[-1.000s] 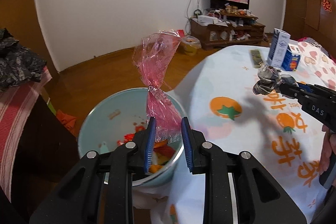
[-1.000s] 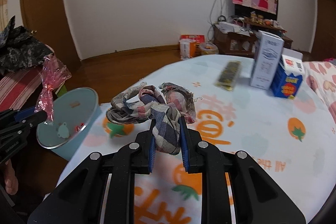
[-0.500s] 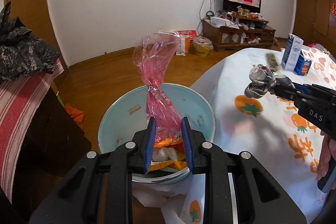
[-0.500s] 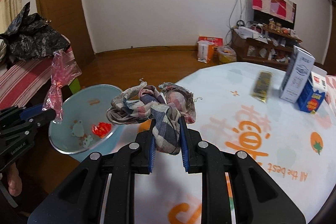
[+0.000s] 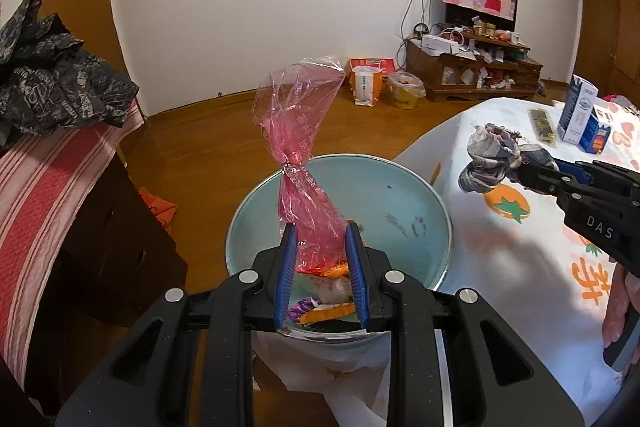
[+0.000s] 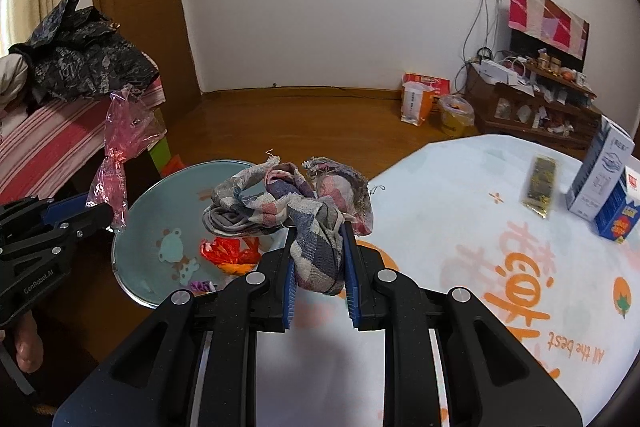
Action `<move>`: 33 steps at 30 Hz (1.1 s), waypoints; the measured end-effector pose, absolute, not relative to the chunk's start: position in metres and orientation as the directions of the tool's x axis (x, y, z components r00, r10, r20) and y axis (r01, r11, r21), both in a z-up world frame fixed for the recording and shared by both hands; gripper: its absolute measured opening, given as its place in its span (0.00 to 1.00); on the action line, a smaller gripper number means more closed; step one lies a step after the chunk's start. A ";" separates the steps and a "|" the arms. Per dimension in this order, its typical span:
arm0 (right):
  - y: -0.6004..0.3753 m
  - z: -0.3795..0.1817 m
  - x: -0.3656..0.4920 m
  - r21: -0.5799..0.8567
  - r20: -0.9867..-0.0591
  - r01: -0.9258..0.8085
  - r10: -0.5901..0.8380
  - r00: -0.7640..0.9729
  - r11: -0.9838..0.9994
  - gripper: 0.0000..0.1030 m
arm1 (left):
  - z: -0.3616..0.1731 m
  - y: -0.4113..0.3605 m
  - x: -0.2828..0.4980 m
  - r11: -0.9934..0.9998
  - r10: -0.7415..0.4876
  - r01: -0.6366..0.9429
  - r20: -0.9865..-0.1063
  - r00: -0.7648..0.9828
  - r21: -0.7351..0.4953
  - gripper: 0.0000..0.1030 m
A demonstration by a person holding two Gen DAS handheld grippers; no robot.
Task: Collect trash
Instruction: 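Carry the pink bag in the left gripper over the bin while the right carries the plaid cloth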
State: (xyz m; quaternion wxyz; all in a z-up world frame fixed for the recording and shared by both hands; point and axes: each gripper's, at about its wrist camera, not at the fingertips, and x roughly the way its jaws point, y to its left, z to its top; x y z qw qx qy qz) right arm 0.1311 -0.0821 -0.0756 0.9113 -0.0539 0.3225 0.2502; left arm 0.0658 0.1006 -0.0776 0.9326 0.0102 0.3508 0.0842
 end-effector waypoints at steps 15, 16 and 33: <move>-0.049 -0.073 0.135 0.047 -0.618 -0.543 0.452 0.644 0.838 0.20 | -0.079 0.115 0.059 0.981 0.184 -0.179 -0.659 0.729 0.076 0.25; -0.047 -0.073 0.135 0.046 -0.618 -0.545 0.453 0.642 0.837 0.20 | -0.079 0.115 0.059 0.981 0.185 -0.181 -0.659 0.729 0.076 0.25; -0.039 -0.071 0.135 0.037 -0.621 -0.566 0.463 0.633 0.823 0.20 | -0.081 0.120 0.055 0.978 0.193 -0.196 -0.665 0.722 0.071 0.25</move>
